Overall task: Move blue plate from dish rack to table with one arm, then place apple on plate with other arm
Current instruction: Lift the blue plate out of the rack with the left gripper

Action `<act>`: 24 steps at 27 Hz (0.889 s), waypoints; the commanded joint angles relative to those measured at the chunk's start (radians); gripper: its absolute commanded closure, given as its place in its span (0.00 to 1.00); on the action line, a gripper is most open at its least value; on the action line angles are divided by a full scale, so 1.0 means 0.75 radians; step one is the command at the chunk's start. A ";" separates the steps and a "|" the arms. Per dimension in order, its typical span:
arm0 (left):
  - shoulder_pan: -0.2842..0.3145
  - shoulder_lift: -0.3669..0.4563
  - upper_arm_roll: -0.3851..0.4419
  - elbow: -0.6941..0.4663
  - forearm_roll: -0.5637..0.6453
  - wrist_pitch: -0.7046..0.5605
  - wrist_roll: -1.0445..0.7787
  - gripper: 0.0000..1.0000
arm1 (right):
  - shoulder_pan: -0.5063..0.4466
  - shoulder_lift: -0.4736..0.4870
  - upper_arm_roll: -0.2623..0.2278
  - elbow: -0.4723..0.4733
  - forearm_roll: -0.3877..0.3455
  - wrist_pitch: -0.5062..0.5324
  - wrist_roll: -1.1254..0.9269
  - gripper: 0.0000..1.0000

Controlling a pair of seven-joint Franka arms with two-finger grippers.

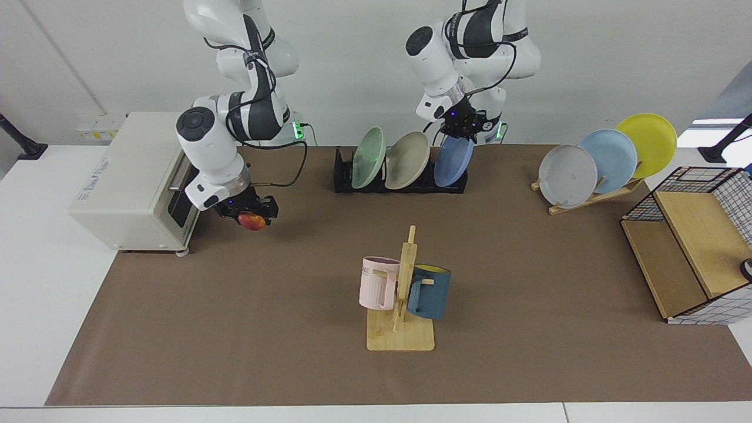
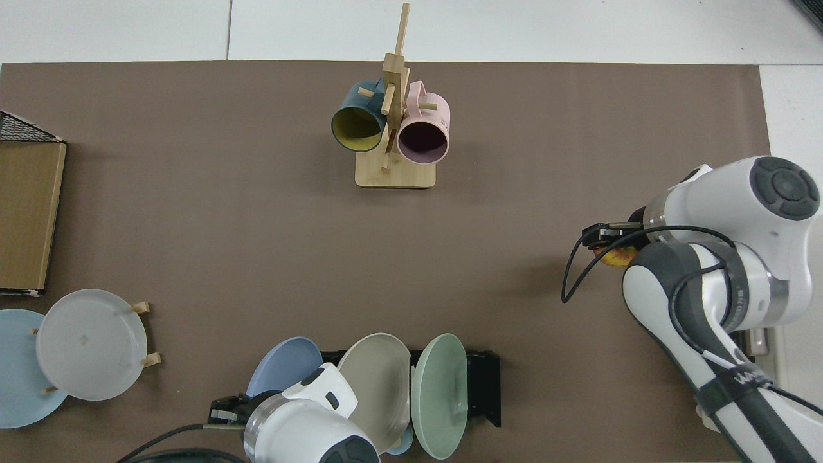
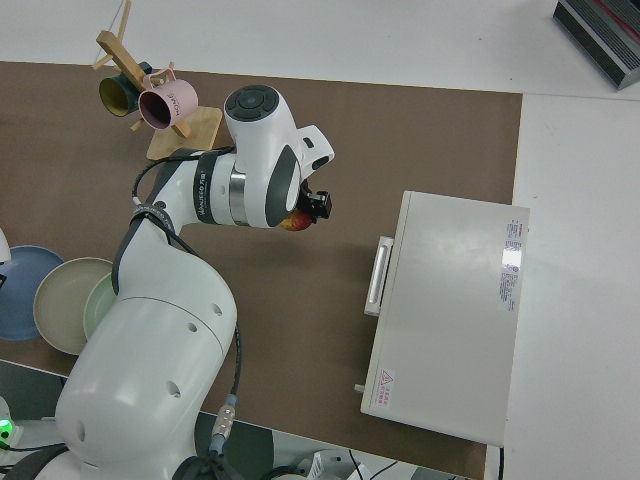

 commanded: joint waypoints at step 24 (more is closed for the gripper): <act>0.120 0.395 0.326 0.553 -0.132 0.091 -0.020 1.00 | -0.027 -0.144 0.016 0.159 -0.051 -0.230 -0.031 1.00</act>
